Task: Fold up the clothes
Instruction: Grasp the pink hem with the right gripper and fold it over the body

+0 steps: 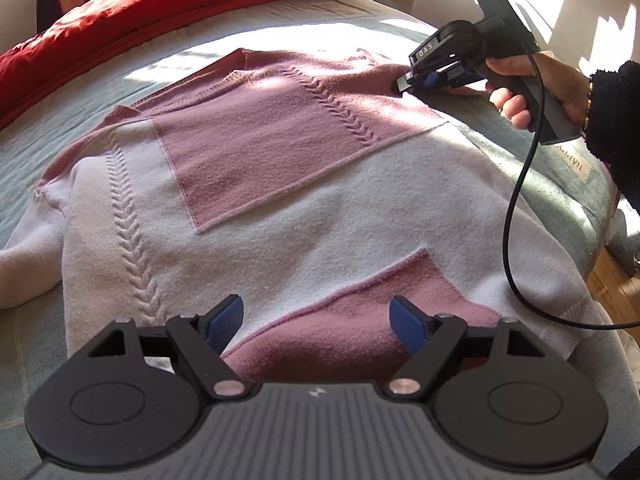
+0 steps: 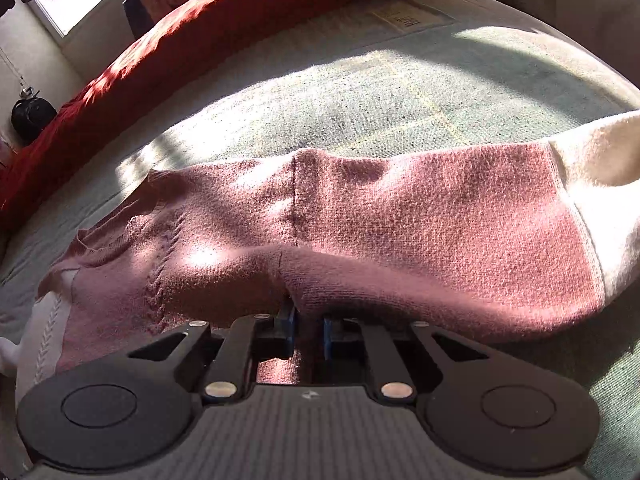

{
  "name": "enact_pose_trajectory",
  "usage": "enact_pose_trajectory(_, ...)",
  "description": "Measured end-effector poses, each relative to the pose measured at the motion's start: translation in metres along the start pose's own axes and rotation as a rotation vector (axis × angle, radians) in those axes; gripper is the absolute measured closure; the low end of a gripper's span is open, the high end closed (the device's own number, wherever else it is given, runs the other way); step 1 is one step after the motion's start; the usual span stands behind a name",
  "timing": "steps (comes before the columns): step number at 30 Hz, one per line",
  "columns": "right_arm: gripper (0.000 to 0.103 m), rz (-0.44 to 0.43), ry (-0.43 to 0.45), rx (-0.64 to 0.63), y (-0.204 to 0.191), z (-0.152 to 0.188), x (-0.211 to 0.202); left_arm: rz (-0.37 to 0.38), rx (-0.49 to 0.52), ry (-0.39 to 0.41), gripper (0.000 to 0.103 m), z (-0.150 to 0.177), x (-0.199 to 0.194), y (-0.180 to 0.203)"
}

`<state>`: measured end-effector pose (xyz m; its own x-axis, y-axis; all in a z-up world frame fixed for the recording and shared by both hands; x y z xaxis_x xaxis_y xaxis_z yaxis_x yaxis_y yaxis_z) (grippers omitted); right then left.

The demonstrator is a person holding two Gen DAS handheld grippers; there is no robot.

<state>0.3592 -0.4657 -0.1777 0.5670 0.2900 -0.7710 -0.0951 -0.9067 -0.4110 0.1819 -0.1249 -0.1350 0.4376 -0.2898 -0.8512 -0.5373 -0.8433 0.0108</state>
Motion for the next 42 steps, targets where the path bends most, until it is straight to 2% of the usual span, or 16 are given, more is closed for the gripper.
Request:
enact_pose_trajectory(3, 0.081, -0.004, -0.009, 0.028, 0.001, 0.002, -0.015, -0.002, 0.012, 0.008, 0.023, 0.0, -0.007, -0.001)
enact_pose_trajectory(10, 0.079, 0.03, -0.004, -0.066, -0.011, 0.012, -0.077, -0.036, 0.057, 0.035, 0.023, 0.008, -0.035, -0.006)
enact_pose_trajectory(12, 0.079, 0.009, -0.018, -0.114, -0.017, 0.018, -0.098, -0.043, 0.086, 0.034, 0.023, 0.015, -0.045, -0.007)
enact_pose_trajectory(15, 0.079, -0.062, -0.073, -0.251, -0.044, 0.039, -0.123, -0.046, 0.151, 0.023, 0.023, 0.03, -0.061, -0.007)
enact_pose_trajectory(19, 0.078, -0.151, -0.171, -0.499, -0.096, 0.091, -0.142, -0.037, 0.295, -0.003, 0.023, 0.057, -0.073, 0.003)
enact_pose_trajectory(22, 0.075, -0.226, -0.253, -0.667, -0.138, 0.138, -0.145, -0.058, 0.425, -0.023, 0.023, 0.079, -0.078, 0.016)
enact_pose_trajectory(24, 0.071, -0.272, -0.308, -0.774, -0.164, 0.173, -0.141, -0.052, 0.473, -0.038, 0.025, 0.091, -0.077, 0.023)
enact_pose_trajectory(26, 0.071, -0.294, -0.35, -0.836, -0.181, 0.199, -0.134, -0.047, 0.494, -0.037, 0.025, 0.099, -0.075, 0.028)
enact_pose_trajectory(30, 0.071, -0.303, -0.437, -0.923, -0.209, 0.246, -0.115, -0.089, 0.53, -0.038, 0.025, 0.117, -0.066, 0.033)
enact_pose_trajectory(35, 0.071, -0.298, -0.458, -0.95, -0.217, 0.266, -0.109, -0.138, 0.578, -0.049, 0.025, 0.142, -0.068, 0.023)
enact_pose_trajectory(39, 0.07, -0.292, -0.459, -0.938, -0.218, 0.263, -0.105, -0.213, 0.609, -0.049, 0.025, 0.156, -0.063, 0.012)
enact_pose_trajectory(42, 0.07, -0.29, -0.459, -0.942, -0.22, 0.262, -0.102, -0.23, 0.624, -0.027, 0.025, 0.157, -0.06, 0.012)
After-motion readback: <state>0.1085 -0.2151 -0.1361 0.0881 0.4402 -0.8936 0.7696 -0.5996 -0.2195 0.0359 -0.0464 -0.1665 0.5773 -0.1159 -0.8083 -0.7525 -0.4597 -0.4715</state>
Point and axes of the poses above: each gripper's, at about its wrist camera, not at the fingertips, and x roughly the way its jaws point, y to its right, z to its underside, the point moved 2 cm from there along x, roughly the way its jaws point, and after that the axes turned 2 degrees about -z, right-handed, at the moved point
